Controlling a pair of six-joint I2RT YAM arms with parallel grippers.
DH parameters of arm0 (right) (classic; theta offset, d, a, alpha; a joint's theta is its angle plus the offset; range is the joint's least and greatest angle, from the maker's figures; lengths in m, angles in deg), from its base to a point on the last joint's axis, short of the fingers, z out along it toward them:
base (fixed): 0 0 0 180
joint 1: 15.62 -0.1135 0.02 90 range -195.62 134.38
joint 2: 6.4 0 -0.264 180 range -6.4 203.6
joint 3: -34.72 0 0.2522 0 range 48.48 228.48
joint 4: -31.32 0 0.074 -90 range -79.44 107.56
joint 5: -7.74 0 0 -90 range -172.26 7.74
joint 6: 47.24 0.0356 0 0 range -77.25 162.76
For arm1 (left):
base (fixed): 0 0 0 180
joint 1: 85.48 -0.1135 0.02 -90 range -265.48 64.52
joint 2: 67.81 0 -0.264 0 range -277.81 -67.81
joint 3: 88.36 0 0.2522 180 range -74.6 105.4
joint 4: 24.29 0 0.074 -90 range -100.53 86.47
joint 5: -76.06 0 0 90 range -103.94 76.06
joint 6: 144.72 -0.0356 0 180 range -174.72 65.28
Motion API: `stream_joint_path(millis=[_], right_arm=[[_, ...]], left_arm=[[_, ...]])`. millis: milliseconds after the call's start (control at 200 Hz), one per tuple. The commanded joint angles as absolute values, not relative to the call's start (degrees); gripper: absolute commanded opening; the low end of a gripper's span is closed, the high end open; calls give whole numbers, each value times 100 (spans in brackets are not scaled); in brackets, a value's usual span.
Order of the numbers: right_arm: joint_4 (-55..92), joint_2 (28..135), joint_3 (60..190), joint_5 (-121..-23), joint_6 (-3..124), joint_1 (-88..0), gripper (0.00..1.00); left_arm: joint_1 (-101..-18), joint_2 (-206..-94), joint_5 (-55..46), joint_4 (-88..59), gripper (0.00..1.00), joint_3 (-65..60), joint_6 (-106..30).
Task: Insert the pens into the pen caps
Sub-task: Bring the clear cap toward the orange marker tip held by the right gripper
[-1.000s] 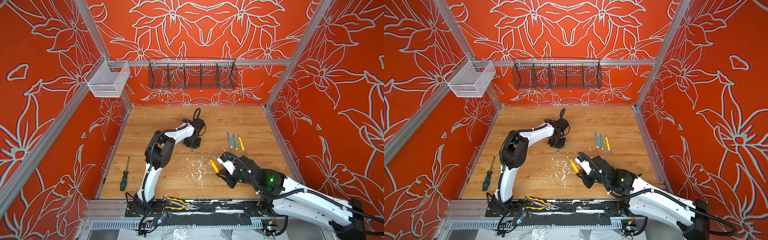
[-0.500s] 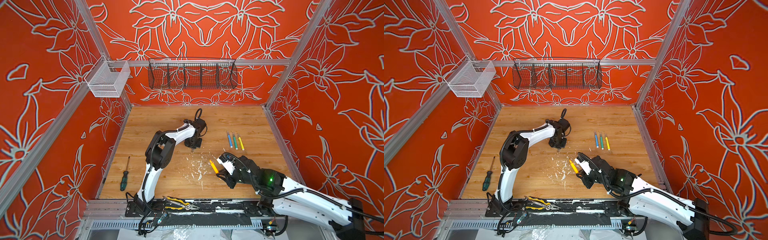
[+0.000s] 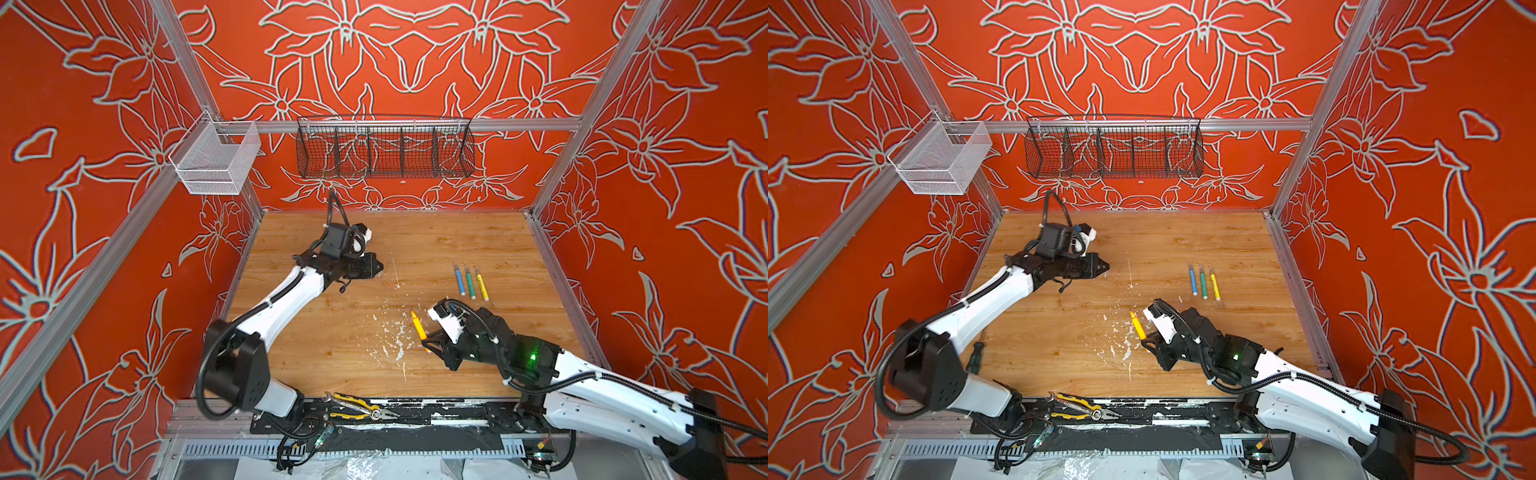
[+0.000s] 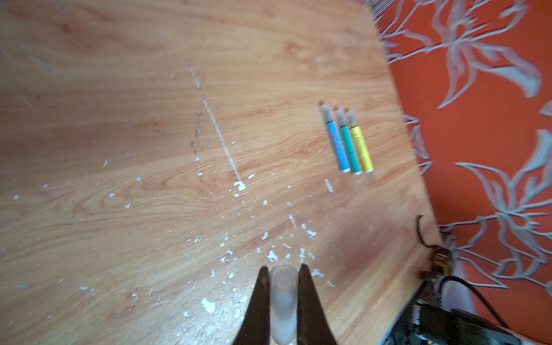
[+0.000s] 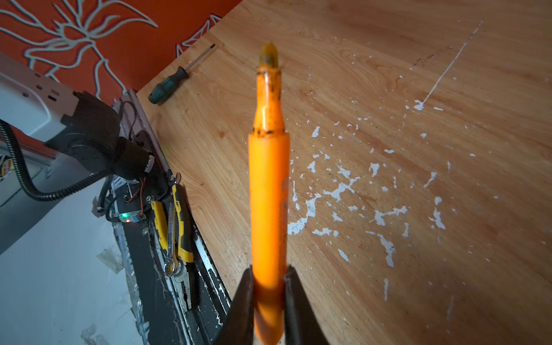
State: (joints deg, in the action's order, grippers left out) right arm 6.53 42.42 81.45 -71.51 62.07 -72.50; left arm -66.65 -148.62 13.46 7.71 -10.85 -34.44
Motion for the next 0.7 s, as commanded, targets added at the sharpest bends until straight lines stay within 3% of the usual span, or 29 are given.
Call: stream_joint_path(millis=[0,255,430,696], right_arm=[[1465,4518,8202,-6773,6344,-7275,0],[3052,5184,8161,-6478,6846,-7284,0],[3407,5474,8138,-6470,6918,-7297,0],[4041,5729,8109,-6267,7065,-7349,0]], left_arm=[[-6744,-14279,2661,-635,0,-1776,-3105],[-6834,-12890,3667,-2104,0,-2933,-2688],[-6837,-12148,3655,-2548,0,-3397,-2639],[-6835,-11905,3601,-3013,0,-3654,-2523]])
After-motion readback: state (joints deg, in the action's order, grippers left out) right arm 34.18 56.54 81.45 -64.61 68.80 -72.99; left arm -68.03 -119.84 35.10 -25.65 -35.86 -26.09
